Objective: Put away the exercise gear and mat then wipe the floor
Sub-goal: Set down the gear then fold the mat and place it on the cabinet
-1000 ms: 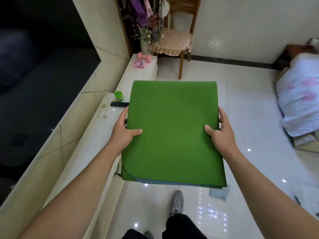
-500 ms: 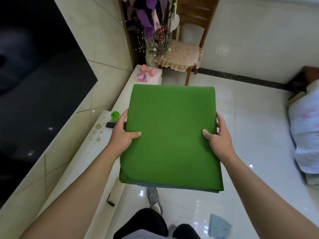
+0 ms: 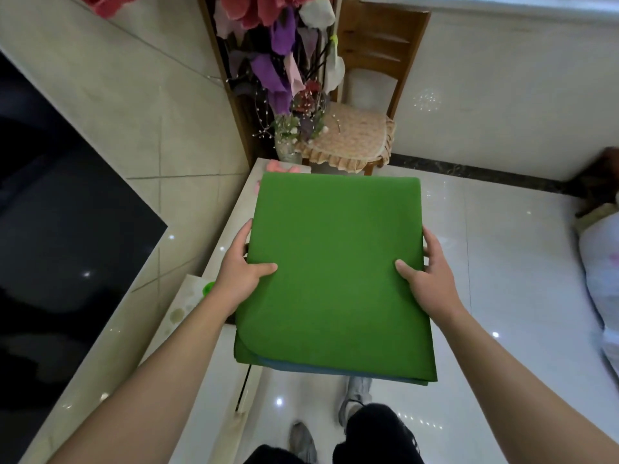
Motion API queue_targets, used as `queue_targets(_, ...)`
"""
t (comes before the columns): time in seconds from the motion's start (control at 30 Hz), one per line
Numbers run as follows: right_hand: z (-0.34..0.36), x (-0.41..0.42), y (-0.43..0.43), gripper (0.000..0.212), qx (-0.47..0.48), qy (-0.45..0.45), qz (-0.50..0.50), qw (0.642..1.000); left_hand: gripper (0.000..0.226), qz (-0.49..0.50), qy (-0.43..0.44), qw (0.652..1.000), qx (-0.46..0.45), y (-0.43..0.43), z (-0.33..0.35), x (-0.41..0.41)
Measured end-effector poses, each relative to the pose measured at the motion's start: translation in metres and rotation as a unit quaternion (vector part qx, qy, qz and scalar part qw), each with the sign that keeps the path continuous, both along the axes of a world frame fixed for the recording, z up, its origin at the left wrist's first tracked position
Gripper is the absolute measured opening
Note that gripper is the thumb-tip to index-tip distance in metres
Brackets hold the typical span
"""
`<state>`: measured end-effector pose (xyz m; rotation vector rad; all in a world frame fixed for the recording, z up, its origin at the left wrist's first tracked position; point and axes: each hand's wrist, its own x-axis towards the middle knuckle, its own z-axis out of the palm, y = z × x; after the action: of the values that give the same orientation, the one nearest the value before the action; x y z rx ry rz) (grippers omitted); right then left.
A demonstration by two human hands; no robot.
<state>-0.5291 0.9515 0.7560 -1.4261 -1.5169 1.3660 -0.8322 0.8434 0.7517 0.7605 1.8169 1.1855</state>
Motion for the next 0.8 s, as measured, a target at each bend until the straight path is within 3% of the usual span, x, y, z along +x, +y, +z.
queue_targets(0.43,-0.029,-0.081,0.19,0.083,-0.068,0.009,0.074,0.995,0.098,0.075,0.004,0.996,-0.039,0.149,-0.027,-0.061)
queue_targets(0.8,-0.07,-0.194,0.244,0.077,-0.111,0.013,0.115,0.987,0.096,0.1,0.036,0.989,-0.103,0.203,-0.049,-0.17)
